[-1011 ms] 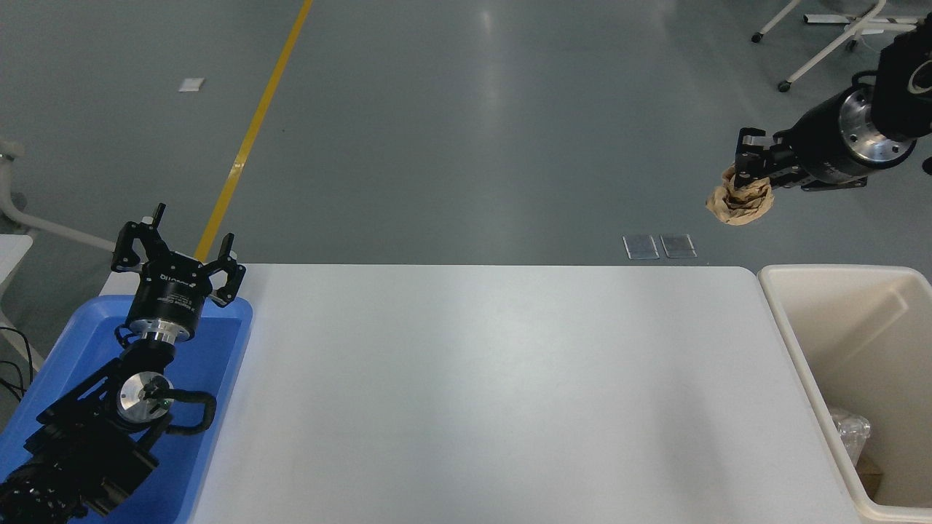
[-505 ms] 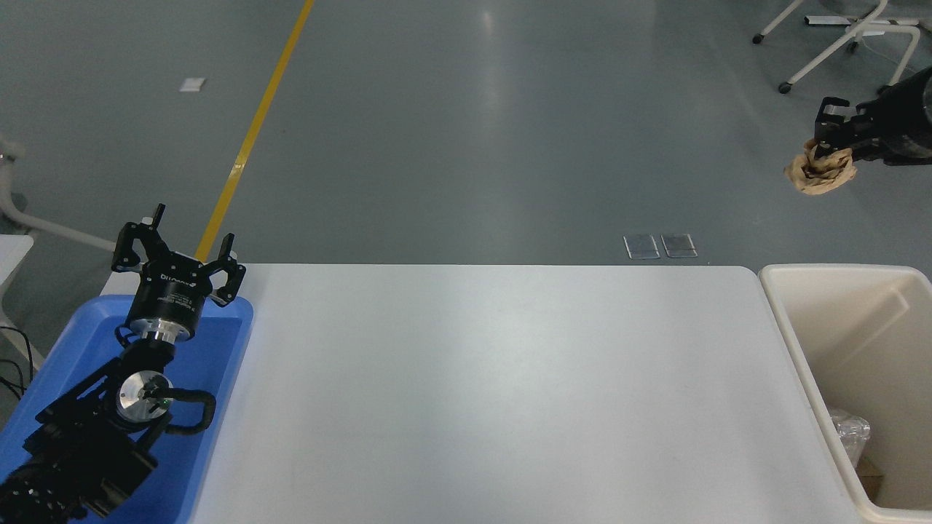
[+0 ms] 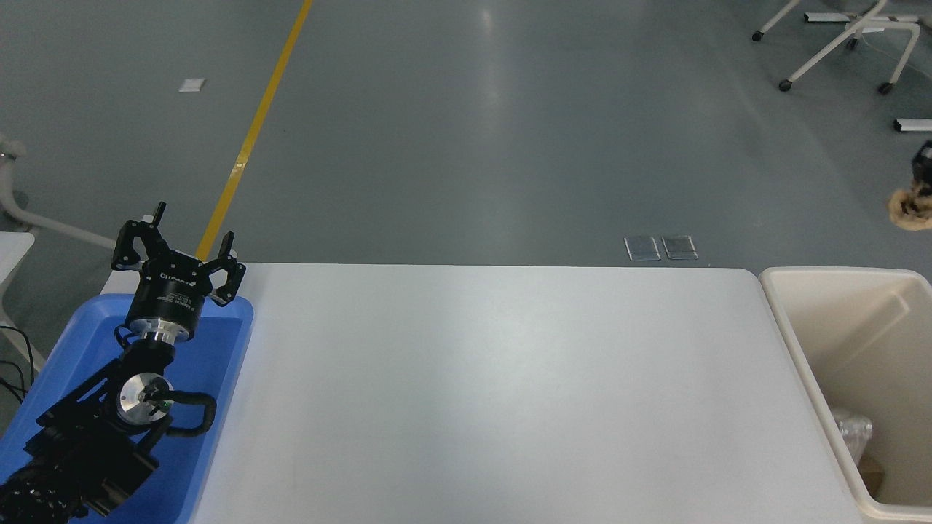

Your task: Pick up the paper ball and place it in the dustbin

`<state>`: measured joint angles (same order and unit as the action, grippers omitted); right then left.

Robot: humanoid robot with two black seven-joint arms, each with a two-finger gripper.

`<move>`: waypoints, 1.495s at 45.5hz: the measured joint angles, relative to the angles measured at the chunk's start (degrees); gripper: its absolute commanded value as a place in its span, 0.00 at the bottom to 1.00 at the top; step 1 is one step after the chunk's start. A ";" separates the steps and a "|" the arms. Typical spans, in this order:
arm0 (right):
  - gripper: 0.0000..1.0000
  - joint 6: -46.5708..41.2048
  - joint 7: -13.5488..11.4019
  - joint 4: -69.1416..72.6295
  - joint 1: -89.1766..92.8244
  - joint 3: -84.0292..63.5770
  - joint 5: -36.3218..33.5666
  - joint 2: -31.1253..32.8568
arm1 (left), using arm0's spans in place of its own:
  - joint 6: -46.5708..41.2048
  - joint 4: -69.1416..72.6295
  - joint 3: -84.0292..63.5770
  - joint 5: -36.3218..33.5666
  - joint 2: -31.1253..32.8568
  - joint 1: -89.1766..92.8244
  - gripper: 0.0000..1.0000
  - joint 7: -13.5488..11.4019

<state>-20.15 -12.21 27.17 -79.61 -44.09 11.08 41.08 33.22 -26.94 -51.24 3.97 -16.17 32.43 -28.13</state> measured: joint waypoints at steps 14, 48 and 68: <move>0.00 7.46 -0.04 -3.66 12.25 5.89 -0.08 -0.89 | 0.00 0.03 0.00 -0.02 0.00 0.00 0.99 0.00; 1.00 15.51 -0.08 -12.44 26.37 10.71 -3.71 -7.00 | 0.00 0.03 -0.05 -0.02 0.00 0.00 0.99 0.00; 1.00 15.61 0.00 -12.40 22.62 8.92 -3.93 -8.68 | 0.00 0.00 -0.05 -0.02 -0.01 0.00 0.99 0.00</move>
<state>-4.55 -12.22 14.78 -56.99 -35.17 7.15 32.40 33.22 -26.94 -51.30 3.95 -16.18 32.43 -28.12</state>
